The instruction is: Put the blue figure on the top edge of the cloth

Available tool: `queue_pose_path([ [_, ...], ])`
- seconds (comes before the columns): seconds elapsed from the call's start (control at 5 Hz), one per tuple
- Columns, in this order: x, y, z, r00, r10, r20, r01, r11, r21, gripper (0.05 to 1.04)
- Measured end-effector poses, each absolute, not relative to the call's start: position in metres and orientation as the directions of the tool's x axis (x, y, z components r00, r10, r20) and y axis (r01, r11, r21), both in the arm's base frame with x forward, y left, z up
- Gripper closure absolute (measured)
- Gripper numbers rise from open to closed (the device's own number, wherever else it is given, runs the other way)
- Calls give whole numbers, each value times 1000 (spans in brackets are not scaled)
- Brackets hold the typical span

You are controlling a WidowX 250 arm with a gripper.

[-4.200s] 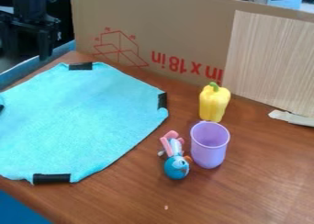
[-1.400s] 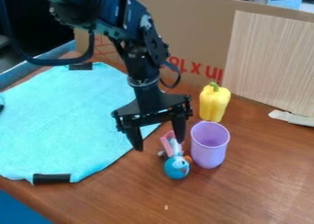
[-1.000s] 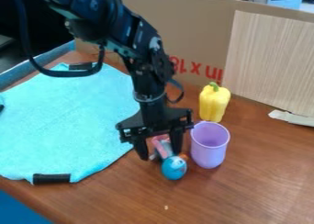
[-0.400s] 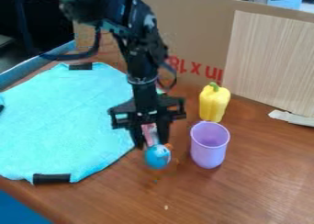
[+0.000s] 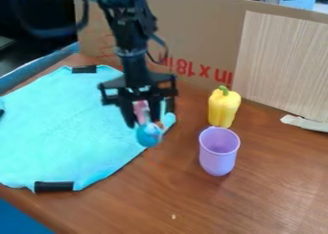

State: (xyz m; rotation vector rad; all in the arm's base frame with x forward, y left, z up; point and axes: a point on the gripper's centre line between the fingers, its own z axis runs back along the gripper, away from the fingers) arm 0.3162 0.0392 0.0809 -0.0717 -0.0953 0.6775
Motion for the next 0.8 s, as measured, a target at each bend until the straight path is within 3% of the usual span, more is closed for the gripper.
queue_pose_path([
  [0.2,323,82,101,734,672,97,-662,740,-116,624],
  [0.8,335,186,112,630,770,105,-756,638,-143,624],
])
